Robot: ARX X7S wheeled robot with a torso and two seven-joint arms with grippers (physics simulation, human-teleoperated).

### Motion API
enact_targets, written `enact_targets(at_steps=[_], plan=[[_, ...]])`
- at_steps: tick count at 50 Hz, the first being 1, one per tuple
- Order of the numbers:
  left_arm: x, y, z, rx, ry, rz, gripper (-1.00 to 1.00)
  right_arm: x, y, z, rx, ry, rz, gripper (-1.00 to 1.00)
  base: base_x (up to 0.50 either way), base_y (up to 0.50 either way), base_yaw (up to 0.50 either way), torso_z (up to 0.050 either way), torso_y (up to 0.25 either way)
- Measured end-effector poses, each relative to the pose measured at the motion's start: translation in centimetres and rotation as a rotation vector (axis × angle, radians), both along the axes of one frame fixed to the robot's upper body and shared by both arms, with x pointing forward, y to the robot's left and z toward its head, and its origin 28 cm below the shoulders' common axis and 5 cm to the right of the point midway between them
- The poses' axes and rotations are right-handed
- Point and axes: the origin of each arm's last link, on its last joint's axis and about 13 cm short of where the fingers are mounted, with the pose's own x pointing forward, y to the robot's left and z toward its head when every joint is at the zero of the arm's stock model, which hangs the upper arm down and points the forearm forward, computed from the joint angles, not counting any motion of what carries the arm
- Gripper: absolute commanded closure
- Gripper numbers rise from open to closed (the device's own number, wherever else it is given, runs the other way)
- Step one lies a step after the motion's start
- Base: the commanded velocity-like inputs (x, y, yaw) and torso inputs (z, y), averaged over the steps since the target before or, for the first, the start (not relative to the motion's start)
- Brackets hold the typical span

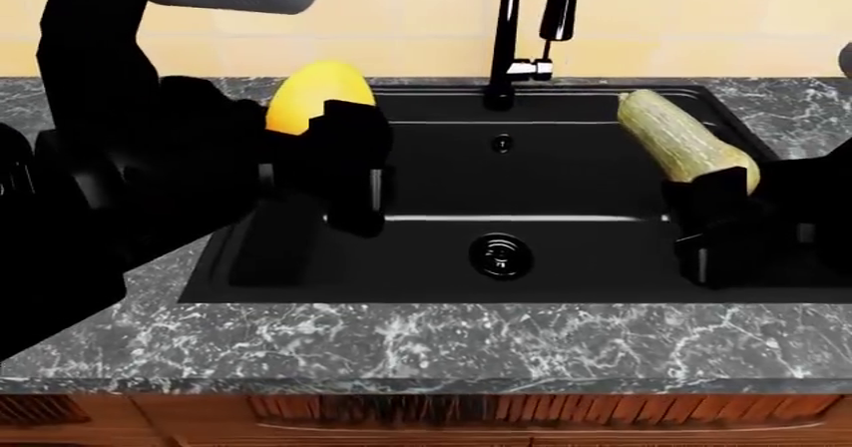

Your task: Pick up the fruits and vegetables and place them in the sink. Turn on the sink faucet to wash them. Then turn the sink off and put them in the tray.

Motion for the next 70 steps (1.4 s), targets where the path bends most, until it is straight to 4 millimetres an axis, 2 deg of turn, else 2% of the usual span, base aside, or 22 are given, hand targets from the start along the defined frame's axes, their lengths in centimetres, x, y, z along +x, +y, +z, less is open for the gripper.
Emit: enact_targets(at_steps=[10,28,45,57,70], plan=[[1.1,1.7,-0.5,-0.021,-0.021,0.031,1.00,1.1,0.3,-0.4,-0.007,-0.004,-0.010,1.00,-0.01,-0.40,0.00,0.000,0.002],[3.0,4.0,-1.8,-0.038,-0.049,0.089,1.00,3.7,0.9,-0.8,-0.022,-0.037,-0.055,1.00,0.00,0.00,0.00,0.001,0.002],[4.0,4.6,-2.7,-0.034,-0.048,0.108,1.00,5.1,1.2,-1.3,-0.023,-0.040,-0.084,1.00,0.02,0.00,0.00,0.001,0.002],[4.2,4.8,-2.9,-0.035,-0.049,0.119,1.00,5.4,1.4,-1.5,-0.021,-0.043,-0.085,1.00,0.11,-0.41,0.00,0.001,0.003],[4.0,5.1,-2.7,-0.048,-0.052,0.122,1.00,5.6,1.3,-1.6,-0.038,-0.047,-0.100,1.00,0.46,-0.16,0.00,0.001,0.002]])
